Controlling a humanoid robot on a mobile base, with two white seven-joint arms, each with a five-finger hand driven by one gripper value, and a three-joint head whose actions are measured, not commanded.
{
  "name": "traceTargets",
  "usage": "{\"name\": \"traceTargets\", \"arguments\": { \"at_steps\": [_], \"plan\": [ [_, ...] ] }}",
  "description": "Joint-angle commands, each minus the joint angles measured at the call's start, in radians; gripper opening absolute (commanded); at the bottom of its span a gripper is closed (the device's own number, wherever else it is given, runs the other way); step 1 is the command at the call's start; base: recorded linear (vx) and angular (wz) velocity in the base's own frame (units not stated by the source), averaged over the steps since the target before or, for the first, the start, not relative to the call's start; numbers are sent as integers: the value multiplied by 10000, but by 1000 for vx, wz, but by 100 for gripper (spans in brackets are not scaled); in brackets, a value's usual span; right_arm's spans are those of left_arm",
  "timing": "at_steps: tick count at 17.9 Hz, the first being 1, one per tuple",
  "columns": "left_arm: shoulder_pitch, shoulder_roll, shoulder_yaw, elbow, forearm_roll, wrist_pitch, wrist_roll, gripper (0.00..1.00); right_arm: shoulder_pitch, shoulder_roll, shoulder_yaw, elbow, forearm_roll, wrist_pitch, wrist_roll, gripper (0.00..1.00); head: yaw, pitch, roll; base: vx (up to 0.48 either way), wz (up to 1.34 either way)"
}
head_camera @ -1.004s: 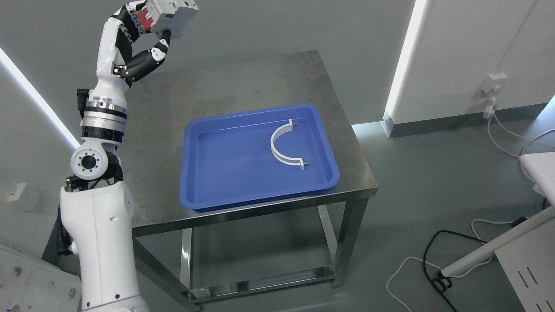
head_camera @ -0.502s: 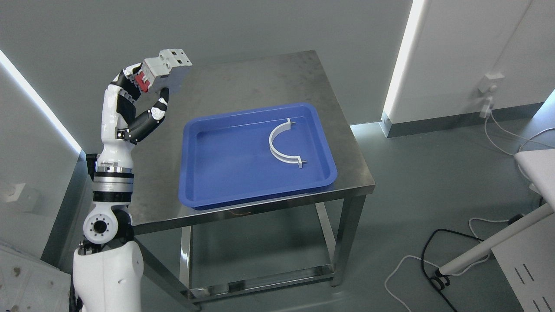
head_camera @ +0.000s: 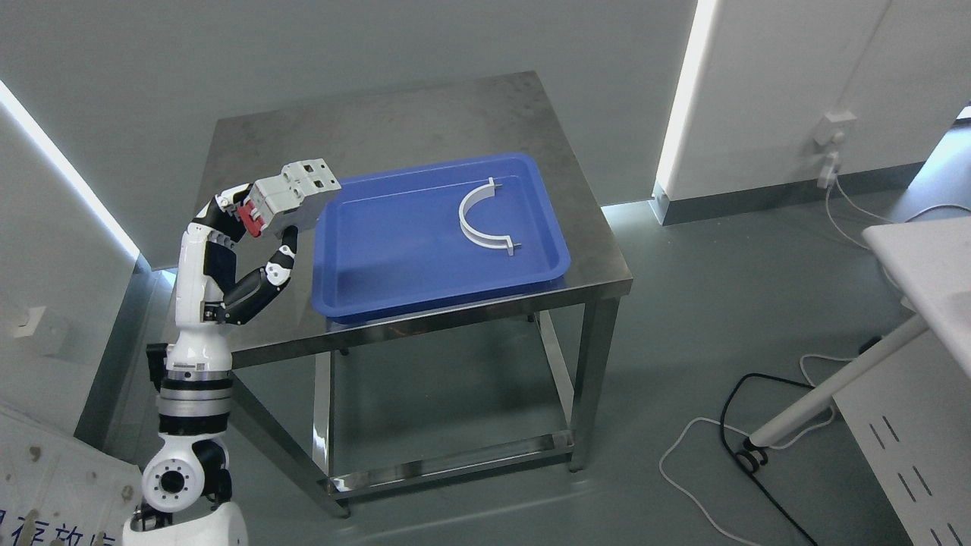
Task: Place circuit breaker on shelf
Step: 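Hold the breaker raised in the left hand while turning toward the bin shelf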
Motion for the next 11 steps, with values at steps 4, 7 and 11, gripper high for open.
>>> {"name": "traceTargets", "arguments": {
  "at_steps": [4, 7, 11],
  "plan": [
    [1313, 69, -238, -1013, 257, -1079, -3, 14, 170, -175, 0, 4, 5, -402, -8, 100, 0, 0, 0, -190, -229],
    [1376, 69, -101, -1013, 287, -1142, -3, 14, 170, -175, 0, 4, -10, -402, -8, 100, 0, 0, 0, -203, -307],
    [1391, 69, 329, -997, 380, -1096, 13, 14, 170, -175, 0, 4, 6, -402, -8, 100, 0, 0, 0, -264, -45]
  ]
}}
